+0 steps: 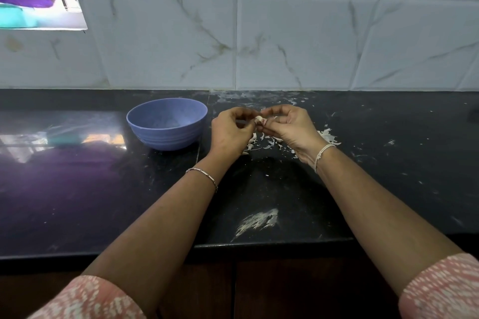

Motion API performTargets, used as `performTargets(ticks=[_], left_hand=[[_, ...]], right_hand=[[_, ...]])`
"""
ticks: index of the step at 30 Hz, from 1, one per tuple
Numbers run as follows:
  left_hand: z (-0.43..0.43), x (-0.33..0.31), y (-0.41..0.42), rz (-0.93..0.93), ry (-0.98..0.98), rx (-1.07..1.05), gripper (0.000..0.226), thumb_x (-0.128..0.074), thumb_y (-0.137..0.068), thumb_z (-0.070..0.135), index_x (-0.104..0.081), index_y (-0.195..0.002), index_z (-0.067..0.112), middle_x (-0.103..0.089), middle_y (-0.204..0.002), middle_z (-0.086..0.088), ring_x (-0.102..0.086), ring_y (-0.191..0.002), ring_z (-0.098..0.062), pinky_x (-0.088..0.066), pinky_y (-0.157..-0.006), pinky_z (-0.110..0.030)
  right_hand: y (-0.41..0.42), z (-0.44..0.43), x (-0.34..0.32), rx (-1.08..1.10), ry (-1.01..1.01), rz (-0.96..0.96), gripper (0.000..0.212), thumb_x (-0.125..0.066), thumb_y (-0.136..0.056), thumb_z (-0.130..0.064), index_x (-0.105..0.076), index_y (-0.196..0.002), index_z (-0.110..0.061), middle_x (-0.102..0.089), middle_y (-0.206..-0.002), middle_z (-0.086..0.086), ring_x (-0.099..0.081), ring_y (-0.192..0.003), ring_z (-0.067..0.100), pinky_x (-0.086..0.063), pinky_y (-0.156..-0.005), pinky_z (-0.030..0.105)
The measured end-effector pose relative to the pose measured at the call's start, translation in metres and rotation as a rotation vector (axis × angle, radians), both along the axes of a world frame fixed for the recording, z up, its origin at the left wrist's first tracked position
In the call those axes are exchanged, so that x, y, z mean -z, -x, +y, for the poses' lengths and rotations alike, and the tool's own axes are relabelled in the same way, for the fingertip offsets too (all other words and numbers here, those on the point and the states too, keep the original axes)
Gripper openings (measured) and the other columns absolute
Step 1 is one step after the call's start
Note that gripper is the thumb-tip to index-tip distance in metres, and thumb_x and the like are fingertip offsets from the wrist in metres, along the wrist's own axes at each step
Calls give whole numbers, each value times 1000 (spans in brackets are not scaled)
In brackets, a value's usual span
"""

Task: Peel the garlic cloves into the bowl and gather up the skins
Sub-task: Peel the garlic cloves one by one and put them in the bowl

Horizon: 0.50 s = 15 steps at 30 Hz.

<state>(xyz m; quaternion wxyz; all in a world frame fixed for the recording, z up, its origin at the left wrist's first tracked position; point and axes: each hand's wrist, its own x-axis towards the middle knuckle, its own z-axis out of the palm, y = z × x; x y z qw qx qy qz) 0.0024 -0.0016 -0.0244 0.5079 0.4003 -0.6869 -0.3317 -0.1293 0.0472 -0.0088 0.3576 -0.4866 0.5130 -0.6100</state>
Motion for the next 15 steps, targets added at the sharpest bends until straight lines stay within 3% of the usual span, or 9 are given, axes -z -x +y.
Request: performTargets(ticks=[6, 11, 15], left_hand=[[-2, 2, 2, 5, 17, -4, 9, -74, -84, 9, -75, -88, 17, -72, -76, 2, -64, -64, -5, -55, -67, -19], [-4, 4, 1, -25, 29, -10, 12, -74, -82, 9, -77, -87, 19, -74, -79, 4, -69, -74, -9, -57, -74, -24], [-3, 3, 0, -27, 24, 20, 14, -73, -82, 6, -77, -88, 18, -74, -78, 5, -67, -71, -6, -55, -72, -20]], right_hand=[[3, -4, 2, 151, -13, 237, 8, -75, -82, -4, -70, -89, -2, -69, -75, 15, -62, -57, 12, -53, -61, 22], [3, -3, 3, 181, 0, 270, 15, -79, -78, -7, -71, -70, -15, -71, -83, 26, -61, -66, 22, -54, -72, 39], [4, -5, 5, 170, -13, 254, 15, -80, -76, -6, -72, -67, -16, -73, -77, 15, -67, -71, 22, -57, -84, 47]])
